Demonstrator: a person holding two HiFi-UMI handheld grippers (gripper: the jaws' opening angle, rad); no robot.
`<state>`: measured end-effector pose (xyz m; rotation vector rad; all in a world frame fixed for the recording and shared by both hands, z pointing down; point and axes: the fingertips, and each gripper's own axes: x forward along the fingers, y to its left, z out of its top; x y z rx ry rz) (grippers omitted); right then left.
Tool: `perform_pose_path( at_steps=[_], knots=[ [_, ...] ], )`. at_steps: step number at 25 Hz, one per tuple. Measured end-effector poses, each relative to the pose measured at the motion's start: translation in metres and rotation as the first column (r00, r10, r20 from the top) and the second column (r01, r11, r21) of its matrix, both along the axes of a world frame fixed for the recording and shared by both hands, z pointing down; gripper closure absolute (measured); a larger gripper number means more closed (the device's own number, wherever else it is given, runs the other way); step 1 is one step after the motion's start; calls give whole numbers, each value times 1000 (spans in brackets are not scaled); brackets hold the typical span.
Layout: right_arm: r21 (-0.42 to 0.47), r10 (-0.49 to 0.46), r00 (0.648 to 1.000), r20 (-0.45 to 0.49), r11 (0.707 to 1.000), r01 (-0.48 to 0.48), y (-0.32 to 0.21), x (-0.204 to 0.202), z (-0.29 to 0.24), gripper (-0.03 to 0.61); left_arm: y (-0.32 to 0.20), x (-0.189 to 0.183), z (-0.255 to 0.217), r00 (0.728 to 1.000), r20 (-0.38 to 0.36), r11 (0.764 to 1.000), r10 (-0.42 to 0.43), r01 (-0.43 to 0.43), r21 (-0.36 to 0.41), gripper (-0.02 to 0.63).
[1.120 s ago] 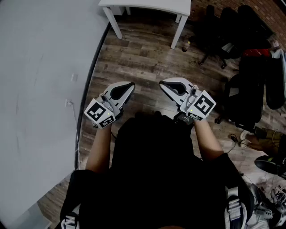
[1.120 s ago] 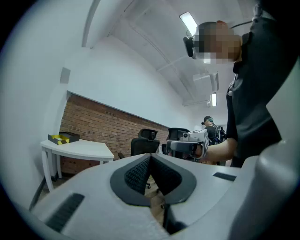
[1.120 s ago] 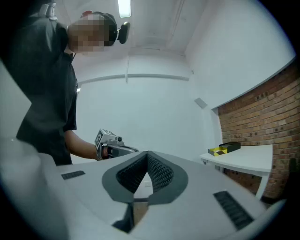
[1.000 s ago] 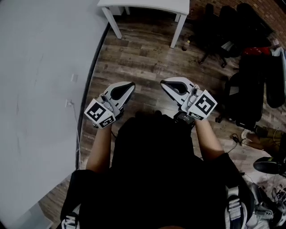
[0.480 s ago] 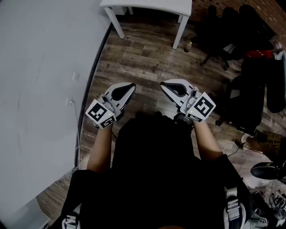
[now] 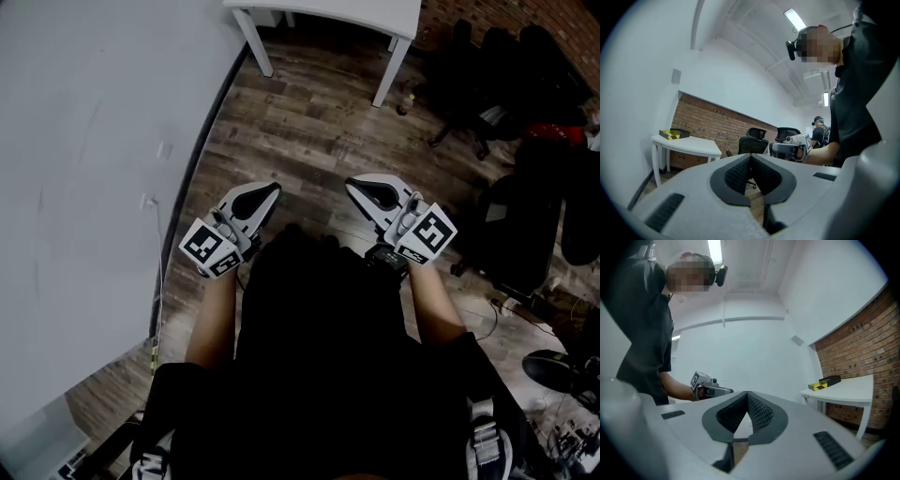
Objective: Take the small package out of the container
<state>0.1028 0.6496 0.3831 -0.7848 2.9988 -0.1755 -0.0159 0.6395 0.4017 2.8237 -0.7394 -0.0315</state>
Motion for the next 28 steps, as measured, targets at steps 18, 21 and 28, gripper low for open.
perform_pose_path(
  at_steps=[18, 21, 28],
  knots=[
    [-76, 50, 994, -92, 995, -57, -144, 32, 18, 574, -158, 24, 26, 996, -86, 998, 11, -17, -64, 600],
    [-71, 71, 992, -105, 994, -79, -189, 28, 10, 574, -202, 16, 25, 995, -94, 997, 21, -28, -69, 600],
    [-57, 79, 988, -134, 995, -87, -278, 9, 0, 574, -292, 1, 17, 993, -100, 997, 66, -70, -39, 600]
  ],
)
